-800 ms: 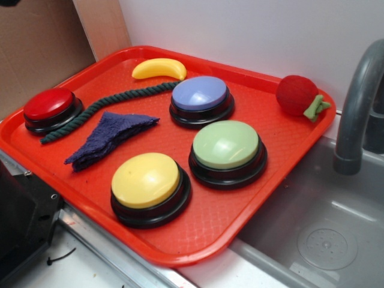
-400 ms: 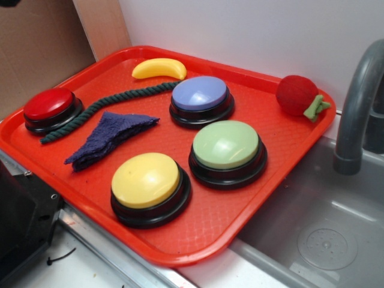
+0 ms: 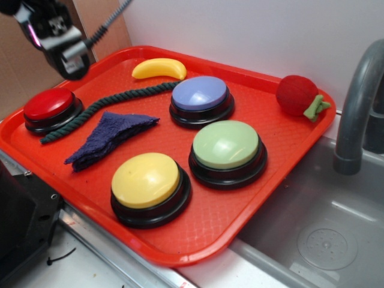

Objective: Push the yellow button.

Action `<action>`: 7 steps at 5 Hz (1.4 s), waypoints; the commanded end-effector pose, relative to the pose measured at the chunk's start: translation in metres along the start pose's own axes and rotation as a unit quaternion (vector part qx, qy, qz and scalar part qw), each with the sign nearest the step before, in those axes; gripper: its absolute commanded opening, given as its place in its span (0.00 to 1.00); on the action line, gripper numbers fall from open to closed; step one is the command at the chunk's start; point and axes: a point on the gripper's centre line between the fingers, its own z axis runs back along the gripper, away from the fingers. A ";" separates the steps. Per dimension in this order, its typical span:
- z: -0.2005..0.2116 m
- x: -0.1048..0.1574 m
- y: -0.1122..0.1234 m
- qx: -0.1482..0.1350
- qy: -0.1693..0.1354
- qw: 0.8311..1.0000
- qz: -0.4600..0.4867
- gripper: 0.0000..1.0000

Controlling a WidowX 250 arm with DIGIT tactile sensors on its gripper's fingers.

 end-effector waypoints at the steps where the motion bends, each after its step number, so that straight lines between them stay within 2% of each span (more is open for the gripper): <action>1: -0.052 0.014 -0.033 0.017 -0.001 0.996 -0.088 1.00; 4: -0.109 0.022 -0.051 0.006 -0.013 0.988 -0.151 1.00; 6: -0.110 0.028 -0.061 -0.012 -0.018 0.986 -0.168 1.00; 7: -0.097 0.033 -0.065 -0.003 -0.021 0.983 -0.180 1.00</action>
